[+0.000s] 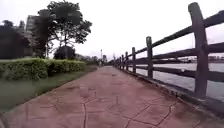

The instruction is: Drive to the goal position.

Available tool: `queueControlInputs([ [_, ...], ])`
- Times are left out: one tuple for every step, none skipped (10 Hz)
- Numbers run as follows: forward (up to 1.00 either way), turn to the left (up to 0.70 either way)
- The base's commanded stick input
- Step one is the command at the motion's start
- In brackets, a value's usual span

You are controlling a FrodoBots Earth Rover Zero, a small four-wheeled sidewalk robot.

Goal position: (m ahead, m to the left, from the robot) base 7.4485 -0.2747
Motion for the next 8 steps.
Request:
queueControlInputs([
  [1.00,0.00],
  [1.00,0.00],
  [1.00,0.00],
  [1.00,0.00],
  [1.00,0.00],
  [1.00,0.00],
  [1.00,0.00],
  [1.00,0.00],
])
